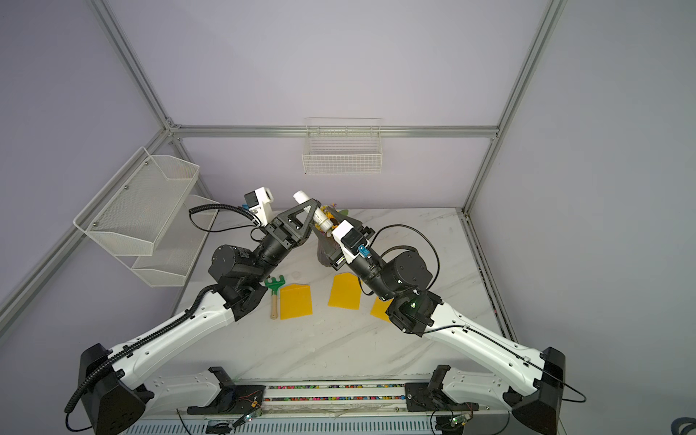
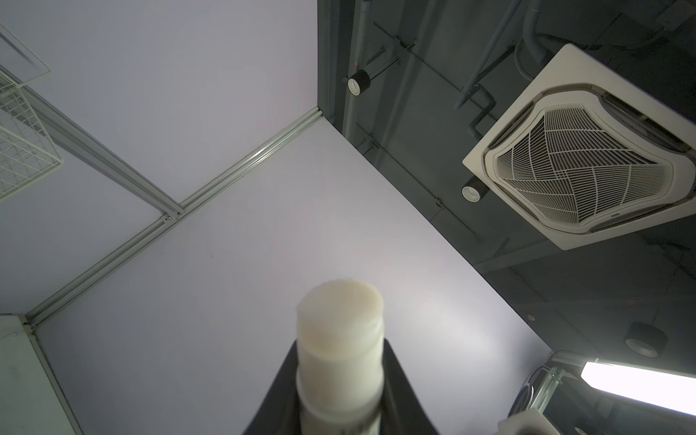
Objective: Seal the envelope with a glue stick
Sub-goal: Unscrew the glue stick.
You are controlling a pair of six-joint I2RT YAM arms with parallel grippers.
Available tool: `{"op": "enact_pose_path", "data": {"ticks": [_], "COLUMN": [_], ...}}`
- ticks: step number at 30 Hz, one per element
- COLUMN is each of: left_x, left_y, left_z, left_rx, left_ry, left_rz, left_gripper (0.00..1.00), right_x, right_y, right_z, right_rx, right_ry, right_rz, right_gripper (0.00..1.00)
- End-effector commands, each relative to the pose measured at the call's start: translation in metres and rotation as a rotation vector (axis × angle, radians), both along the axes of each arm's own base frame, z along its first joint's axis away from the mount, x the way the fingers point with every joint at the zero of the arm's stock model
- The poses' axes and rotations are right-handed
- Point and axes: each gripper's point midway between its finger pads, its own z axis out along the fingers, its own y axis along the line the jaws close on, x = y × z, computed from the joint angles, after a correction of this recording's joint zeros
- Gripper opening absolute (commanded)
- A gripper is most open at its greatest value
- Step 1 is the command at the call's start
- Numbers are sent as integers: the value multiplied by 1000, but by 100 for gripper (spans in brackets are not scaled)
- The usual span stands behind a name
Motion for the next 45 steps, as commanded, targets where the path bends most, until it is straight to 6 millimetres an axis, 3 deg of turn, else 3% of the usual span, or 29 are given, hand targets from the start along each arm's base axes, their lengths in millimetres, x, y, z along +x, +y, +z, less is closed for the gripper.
{"op": "enact_pose_path", "data": {"ticks": [1, 20, 33, 38, 40, 42, 45], "left_x": [-16, -22, -20, -19, -18, -19, -19], "left_y": [16, 14, 13, 16, 16, 16, 17], "left_z": [27, 35, 24, 19, 17, 16, 13], "left_rx": [-66, -83, -53, -51, -51, -43, -16], "left_ry": [-53, -65, -20, 1, 9, 8, 4], "left_rz": [-4, -49, -36, -26, -25, -23, -1], "left_gripper": [0, 0, 0, 0, 5, 24, 41], "right_x": [7, 21, 23, 24, 24, 23, 24], "right_y": [5, 17, 14, 14, 14, 13, 8], "right_z": [-7, 0, 20, 18, 16, 15, 10], "right_rx": [-22, -21, -37, -39, -36, -37, -42], "right_ry": [31, 0, -98, -96, -86, -73, -40], "right_rz": [-20, -59, -133, -133, -128, -124, -135], "right_gripper": [48, 42, 33, 19, 14, 7, 0]}}
